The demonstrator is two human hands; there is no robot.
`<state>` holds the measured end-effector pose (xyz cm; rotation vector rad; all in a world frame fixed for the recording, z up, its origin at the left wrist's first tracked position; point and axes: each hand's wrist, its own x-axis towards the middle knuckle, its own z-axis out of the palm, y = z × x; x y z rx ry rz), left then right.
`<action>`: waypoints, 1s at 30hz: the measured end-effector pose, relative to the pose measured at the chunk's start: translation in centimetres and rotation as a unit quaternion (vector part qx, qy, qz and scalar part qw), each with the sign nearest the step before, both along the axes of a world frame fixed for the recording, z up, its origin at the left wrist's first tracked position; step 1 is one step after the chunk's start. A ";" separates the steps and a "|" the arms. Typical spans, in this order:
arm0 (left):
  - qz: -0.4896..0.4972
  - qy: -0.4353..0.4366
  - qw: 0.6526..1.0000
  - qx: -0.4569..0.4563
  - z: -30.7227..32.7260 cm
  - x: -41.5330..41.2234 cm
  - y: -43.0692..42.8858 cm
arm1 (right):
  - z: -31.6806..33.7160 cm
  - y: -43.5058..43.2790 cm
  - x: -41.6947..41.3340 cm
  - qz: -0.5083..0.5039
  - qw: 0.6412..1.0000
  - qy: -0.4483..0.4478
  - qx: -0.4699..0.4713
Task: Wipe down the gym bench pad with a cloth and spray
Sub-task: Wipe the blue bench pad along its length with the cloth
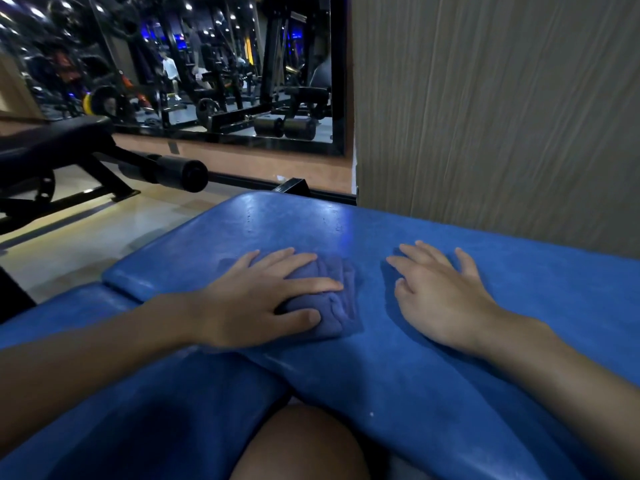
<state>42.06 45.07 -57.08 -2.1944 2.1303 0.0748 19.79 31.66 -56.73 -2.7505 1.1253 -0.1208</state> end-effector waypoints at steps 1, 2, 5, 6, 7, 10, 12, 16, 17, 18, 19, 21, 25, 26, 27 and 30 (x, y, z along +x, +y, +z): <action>0.002 -0.001 1.000 -0.006 0.0 0.5 -0.9 | 0.1 0.0 0.6 0.005 1.000 -0.020 0.003; 0.006 -0.001 1.000 -0.008 0.0 1.1 -1.9 | 0.1 0.1 1.2 0.008 0.999 -0.035 0.009; 0.035 0.020 0.999 -0.021 -0.2 3.4 -5.1 | -0.7 0.1 2.7 0.015 0.999 -0.026 0.020; 0.052 0.032 0.998 -0.033 -0.2 4.2 -6.3 | -1.1 0.1 2.9 0.016 1.000 -0.008 0.016; 0.068 0.040 0.996 -0.047 -0.3 5.3 -7.8 | -1.3 0.0 3.0 0.017 1.000 0.006 0.010; 0.120 0.064 0.988 -0.074 -0.1 9.7 -12.6 | -1.6 -0.2 2.9 0.019 1.000 0.016 -0.002; 0.174 0.069 0.980 -0.066 0.4 12.5 -15.4 | -1.6 -0.1 2.8 0.020 1.000 0.020 -0.005; 0.252 0.042 0.966 -0.042 0.5 14.4 -17.9 | -1.7 0.0 3.0 0.016 1.000 0.018 -0.013; 0.247 0.032 0.968 -0.041 0.3 14.0 -17.7 | -1.8 0.0 2.9 0.015 1.000 0.018 -0.013; 0.237 0.024 0.970 -0.041 0.2 13.5 -17.1 | -1.8 0.0 2.9 0.014 1.000 0.017 -0.011; 0.225 0.021 0.973 -0.042 0.2 12.7 -16.2 | -1.8 0.0 2.9 0.014 1.000 0.015 -0.009; 0.200 0.021 0.978 -0.046 0.1 10.9 -13.5 | -1.7 0.0 3.0 0.016 1.000 0.015 -0.004; 0.119 0.019 0.992 -0.029 -0.1 6.5 -6.0 | -1.5 0.2 2.9 0.017 1.000 0.010 0.002; 0.095 0.009 0.995 -0.019 -0.2 5.6 -4.1 | -1.4 0.2 2.9 0.017 1.000 0.011 0.004; 0.074 -0.003 0.997 -0.014 -0.2 4.8 -2.1 | -1.3 0.2 2.8 0.017 1.000 0.013 0.005; 0.042 0.005 0.999 -0.023 -0.3 3.1 2.4 | -1.0 0.4 2.8 0.017 0.999 0.029 0.001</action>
